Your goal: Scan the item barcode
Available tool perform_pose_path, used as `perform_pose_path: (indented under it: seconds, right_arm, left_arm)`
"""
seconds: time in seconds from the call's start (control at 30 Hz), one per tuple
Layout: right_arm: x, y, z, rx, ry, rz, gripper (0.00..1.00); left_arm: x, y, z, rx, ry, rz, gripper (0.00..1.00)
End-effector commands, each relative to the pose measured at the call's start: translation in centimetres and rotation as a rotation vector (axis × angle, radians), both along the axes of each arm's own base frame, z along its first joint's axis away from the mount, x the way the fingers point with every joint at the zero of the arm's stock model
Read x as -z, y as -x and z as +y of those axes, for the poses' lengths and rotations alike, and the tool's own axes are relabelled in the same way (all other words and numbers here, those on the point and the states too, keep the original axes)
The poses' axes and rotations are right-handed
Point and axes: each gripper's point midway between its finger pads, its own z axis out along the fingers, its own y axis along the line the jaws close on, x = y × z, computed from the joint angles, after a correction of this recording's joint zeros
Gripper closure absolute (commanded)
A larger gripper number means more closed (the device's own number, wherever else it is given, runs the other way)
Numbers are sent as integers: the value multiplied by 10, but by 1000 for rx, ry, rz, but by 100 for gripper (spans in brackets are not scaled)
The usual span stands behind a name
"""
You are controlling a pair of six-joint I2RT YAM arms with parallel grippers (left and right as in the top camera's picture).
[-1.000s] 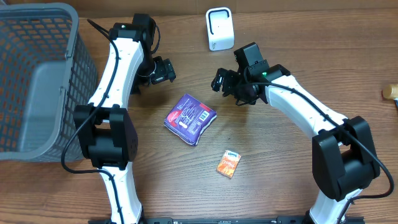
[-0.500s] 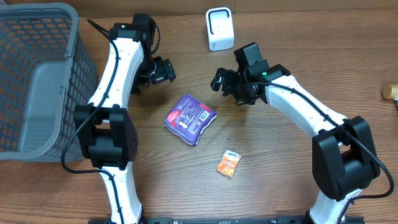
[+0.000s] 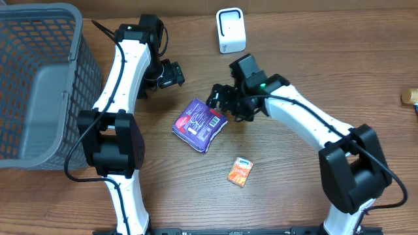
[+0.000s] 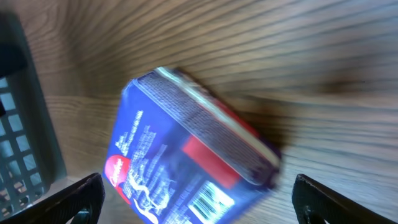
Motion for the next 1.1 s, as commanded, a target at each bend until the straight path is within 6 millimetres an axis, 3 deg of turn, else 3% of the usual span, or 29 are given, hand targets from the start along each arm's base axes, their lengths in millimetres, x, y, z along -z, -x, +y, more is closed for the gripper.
perform_pose_path:
  seconds: [0.0, 0.2, 0.33, 0.5, 0.67, 0.83, 0.97, 1.07]
  right_arm:
    - [16, 6, 11, -29, 59, -24, 4]
    - [30, 9, 4, -8, 134, -12, 8]
    - [57, 29, 3, -38, 160, 95, 13]
    - [64, 22, -13, -3, 220, 93, 25]
    - [46, 4, -75, 130, 340, 122, 27]
    - [30, 3, -123, 280, 368, 196, 27]
    - [17, 8, -142, 333, 372, 223, 23]
    - [-1, 5, -141, 284, 357, 160, 9]
  left_arm:
    - [4, 1, 1, -12, -8, 10, 0]
    - [4, 1, 1, -12, -8, 10, 0]
    - [4, 1, 1, -12, -8, 10, 0]
    - [4, 1, 1, -12, -8, 10, 0]
    - [4, 1, 1, -12, -8, 10, 0]
    - [4, 1, 1, -12, -8, 10, 0]
    - [4, 1, 1, -12, -8, 10, 1]
    - [4, 1, 1, -12, -8, 10, 0]
